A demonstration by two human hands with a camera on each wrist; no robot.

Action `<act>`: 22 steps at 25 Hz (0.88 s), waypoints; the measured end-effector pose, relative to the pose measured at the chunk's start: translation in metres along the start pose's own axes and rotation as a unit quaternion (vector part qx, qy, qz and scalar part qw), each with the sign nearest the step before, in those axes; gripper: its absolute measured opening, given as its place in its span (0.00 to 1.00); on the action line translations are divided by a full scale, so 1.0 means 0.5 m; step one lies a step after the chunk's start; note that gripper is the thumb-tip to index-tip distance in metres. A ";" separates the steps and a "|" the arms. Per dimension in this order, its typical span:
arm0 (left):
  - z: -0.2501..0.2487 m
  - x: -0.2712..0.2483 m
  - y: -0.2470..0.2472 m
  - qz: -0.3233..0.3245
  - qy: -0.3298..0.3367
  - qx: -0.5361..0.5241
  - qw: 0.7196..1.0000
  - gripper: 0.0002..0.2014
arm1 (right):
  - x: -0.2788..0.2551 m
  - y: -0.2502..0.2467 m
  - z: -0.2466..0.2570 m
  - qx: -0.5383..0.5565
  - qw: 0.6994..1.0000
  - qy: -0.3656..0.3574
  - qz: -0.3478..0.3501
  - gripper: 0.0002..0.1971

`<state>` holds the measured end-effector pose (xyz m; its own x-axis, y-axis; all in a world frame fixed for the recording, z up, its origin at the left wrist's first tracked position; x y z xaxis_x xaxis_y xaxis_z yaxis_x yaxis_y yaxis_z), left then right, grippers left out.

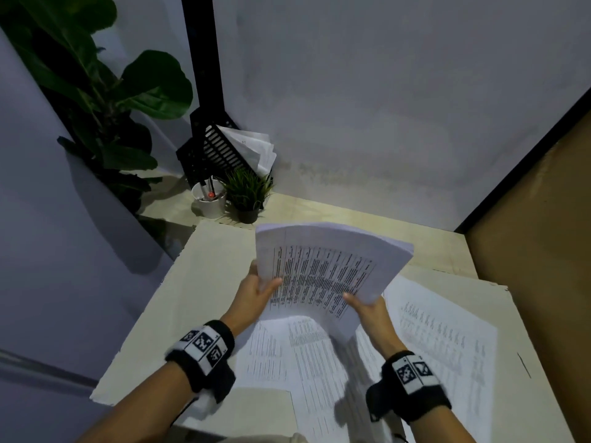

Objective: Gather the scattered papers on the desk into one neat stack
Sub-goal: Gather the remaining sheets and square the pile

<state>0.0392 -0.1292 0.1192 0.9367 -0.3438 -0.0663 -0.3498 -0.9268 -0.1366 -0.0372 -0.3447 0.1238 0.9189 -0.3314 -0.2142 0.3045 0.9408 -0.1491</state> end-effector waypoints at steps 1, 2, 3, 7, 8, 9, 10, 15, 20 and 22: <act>0.007 0.002 -0.001 0.025 -0.009 0.027 0.999 0.16 | 0.002 -0.004 0.004 0.002 1.000 0.009 -0.014 0.07; 0.003 0.004 -0.007 0.050 -0.014 0.041 0.998 0.15 | 0.007 -0.011 0.014 -0.002 1.000 0.013 -0.022 0.09; -0.008 0.004 -0.012 0.083 -0.018 0.036 0.996 0.14 | 0.010 -0.014 0.029 -0.006 1.000 0.009 -0.019 0.08; -0.039 0.006 -0.022 0.150 -0.020 0.009 0.988 0.17 | 0.030 -0.014 0.083 0.038 0.999 0.004 0.021 0.07; -0.031 0.006 -0.024 0.133 -0.029 0.025 0.990 0.19 | 0.040 -0.018 0.069 0.054 0.998 0.020 0.017 0.11; -0.011 0.005 -0.028 0.114 -0.040 0.038 0.992 0.21 | 0.046 -0.030 0.041 0.060 0.997 0.041 0.010 0.15; 0.008 0.001 -0.044 0.094 -0.056 0.059 0.992 0.23 | 0.052 -0.047 -0.004 0.040 0.997 0.071 -0.002 0.17; 0.126 -0.041 -0.173 0.024 -0.154 0.126 0.980 0.14 | -0.023 -0.164 -0.251 -0.323 0.887 0.319 -0.084 0.43; 0.156 -0.090 -0.250 -0.087 -0.198 0.127 0.968 0.07 | -0.058 -0.077 -0.275 -0.319 0.895 0.301 -0.082 0.58; 0.157 -0.101 -0.259 -0.108 -0.200 0.122 0.966 0.06 | -0.054 -0.061 -0.281 -0.235 0.915 0.307 -0.114 0.51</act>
<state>0.0362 0.0199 0.0626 0.9245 -0.0155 -0.3808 -0.1861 -0.8902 -0.4157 -0.1066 -0.3744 -0.0013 0.4865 -0.6286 -0.6067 0.1961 0.7553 -0.6253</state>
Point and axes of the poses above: each hand's wrist, its own x-axis towards the middle knuckle, its own y-axis out of the palm, z = x × y, the point moved 6 cm from there along x, towards the middle knuckle, and after that the axes turned 1 degree about x, right-handed, at the moved point
